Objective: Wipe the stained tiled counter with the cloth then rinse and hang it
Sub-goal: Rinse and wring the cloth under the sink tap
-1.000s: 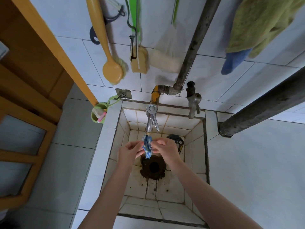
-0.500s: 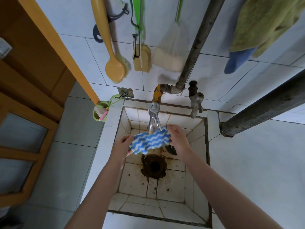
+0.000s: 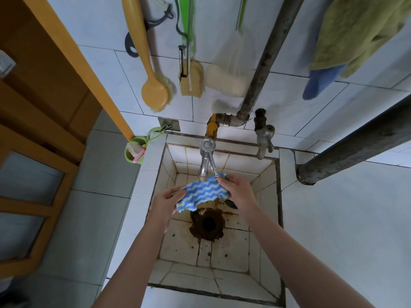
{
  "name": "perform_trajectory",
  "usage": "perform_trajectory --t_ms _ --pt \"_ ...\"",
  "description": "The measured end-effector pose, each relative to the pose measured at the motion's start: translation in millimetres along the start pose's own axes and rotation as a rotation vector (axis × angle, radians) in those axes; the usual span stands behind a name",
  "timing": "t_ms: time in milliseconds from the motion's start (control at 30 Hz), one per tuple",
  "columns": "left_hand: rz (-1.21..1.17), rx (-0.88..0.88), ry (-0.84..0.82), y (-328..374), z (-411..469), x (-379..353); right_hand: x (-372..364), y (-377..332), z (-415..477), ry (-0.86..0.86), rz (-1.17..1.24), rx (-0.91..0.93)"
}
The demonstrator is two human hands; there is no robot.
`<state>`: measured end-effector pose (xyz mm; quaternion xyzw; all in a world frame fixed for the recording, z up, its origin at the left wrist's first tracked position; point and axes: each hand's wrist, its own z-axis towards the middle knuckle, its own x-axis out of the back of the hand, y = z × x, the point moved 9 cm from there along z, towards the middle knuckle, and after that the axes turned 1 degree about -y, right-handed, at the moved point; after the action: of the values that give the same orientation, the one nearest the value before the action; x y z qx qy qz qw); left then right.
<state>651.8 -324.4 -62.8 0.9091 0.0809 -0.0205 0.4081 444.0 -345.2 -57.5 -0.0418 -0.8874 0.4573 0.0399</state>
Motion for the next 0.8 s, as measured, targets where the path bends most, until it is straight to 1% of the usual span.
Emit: perform_trajectory --t_ms 67,167,267,367,433,533,567,600,667,700,733,800 --pt "0.020 -0.002 0.013 -3.3 0.6 2.3 -3.8 3.9 -3.8 -0.010 0.033 -0.036" --pt "-0.024 0.021 0.004 -9.9 1.1 -1.2 -16.2 6.1 -10.0 -0.050 0.036 -0.066" --pt "-0.037 0.052 -0.043 -12.0 -0.3 -14.9 -33.8 4.8 -14.8 -0.107 -0.022 -0.040" --pt "-0.052 0.050 -0.096 -9.0 -4.1 -27.7 -50.6 1.0 -15.9 -0.148 -0.029 0.037" --pt "-0.058 0.022 -0.121 -5.4 -6.7 -33.2 -57.2 2.3 -15.1 -0.150 0.020 0.055" --pt "-0.057 -0.023 -0.129 -3.2 -8.7 -35.8 -69.3 8.7 -15.0 -0.185 0.102 0.036" --pt "-0.046 -0.032 -0.119 -3.5 -8.8 -35.2 -70.6 10.4 -14.4 -0.165 0.076 0.029" --pt "-0.037 -0.039 -0.105 -4.1 -8.7 -34.5 -67.7 11.1 -12.0 -0.105 0.025 0.020" --pt "-0.028 -0.056 -0.072 -3.6 -8.6 -32.1 -52.9 9.7 -4.9 0.065 -0.061 0.001" --pt "-0.021 -0.069 -0.056 -2.2 -8.9 -30.4 -47.0 6.8 -2.4 0.113 -0.068 0.005" --pt "-0.016 -0.081 -0.043 -0.6 -9.2 -28.3 -43.2 3.1 -0.6 0.124 -0.063 0.026" --pt "-0.029 -0.092 -0.027 2.0 -8.5 -23.6 -43.5 -0.9 -0.5 0.071 -0.079 0.072"
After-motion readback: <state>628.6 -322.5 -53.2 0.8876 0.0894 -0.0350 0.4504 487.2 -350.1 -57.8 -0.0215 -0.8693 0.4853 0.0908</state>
